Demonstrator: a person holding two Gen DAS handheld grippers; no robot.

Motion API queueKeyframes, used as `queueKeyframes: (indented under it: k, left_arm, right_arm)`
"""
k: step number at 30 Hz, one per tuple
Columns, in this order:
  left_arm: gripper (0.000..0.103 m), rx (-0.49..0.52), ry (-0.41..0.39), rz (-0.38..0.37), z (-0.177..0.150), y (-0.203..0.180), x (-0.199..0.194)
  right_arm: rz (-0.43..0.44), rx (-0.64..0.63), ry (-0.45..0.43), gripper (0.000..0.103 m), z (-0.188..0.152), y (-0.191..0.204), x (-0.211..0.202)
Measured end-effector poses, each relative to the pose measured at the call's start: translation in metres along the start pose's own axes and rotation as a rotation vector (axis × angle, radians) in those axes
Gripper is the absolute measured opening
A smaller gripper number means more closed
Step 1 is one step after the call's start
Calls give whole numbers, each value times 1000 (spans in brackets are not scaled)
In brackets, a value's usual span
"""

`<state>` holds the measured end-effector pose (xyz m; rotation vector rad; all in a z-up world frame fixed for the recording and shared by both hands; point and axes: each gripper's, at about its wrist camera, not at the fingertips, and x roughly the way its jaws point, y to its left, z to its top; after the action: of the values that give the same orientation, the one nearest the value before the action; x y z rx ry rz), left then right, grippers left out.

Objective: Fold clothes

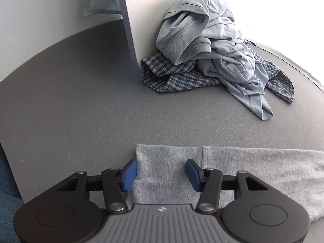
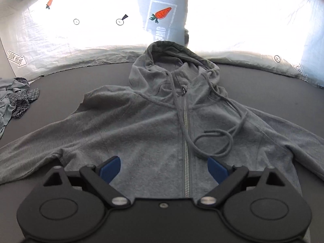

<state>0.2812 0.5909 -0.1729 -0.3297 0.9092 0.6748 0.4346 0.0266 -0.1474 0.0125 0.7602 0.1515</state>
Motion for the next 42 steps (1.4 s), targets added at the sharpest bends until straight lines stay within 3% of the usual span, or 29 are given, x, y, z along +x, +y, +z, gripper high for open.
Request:
queueKeyframes:
  k: [1, 2, 4, 7, 11, 18, 21, 23, 26, 28, 31, 36, 39, 42]
  left_arm:
    - [40, -5, 1, 10, 0, -1, -1]
    - [28, -13, 7, 24, 1, -1, -2]
    - [18, -41, 26, 43, 2, 1, -4]
    - [15, -63, 54, 70, 0, 2, -8]
    - [15, -58, 80, 101, -5, 0, -13]
    - [16, -53, 105, 135, -2, -4, -11]
    - [18, -25, 105, 158, -1, -9, -10]
    - [20, -4, 106, 166, 0, -12, -10]
    - [29, -3, 107, 152, 2, -11, -11]
    - [33, -14, 102, 131, 3, -10, -13]
    - [36, -9, 72, 104, 4, -12, -23]
    - [52, 98, -44, 64, -2, -33, -51]
    - [54, 148, -73, 59, -15, -53, -74]
    - [63, 152, -78, -7, -37, -75, -102]
  right_arm:
    - [27, -6, -12, 70, 13, 9, 7]
    - [64, -7, -17, 50, 23, 15, 16]
    - [141, -21, 0, 26, 42, 30, 40]
    - [207, -107, 70, 10, 56, 57, 83]
    - [186, -212, 131, 1, 70, 89, 139]
    - [157, -170, 115, 1, 109, 98, 183]
    - [152, -161, 76, 4, 108, 94, 165]
    - [156, -106, 44, 17, 97, 82, 138]
    - [129, -41, 19, 35, 69, 57, 90]
    - [60, -31, 18, 40, 41, 37, 55]
    - [-52, -12, 42, 39, -8, 0, 5]
    - [-206, 103, 97, 35, -81, -73, -65]
    - [-277, 198, 113, 34, -110, -107, -93]
    - [-332, 226, 108, 37, -129, -130, -120]
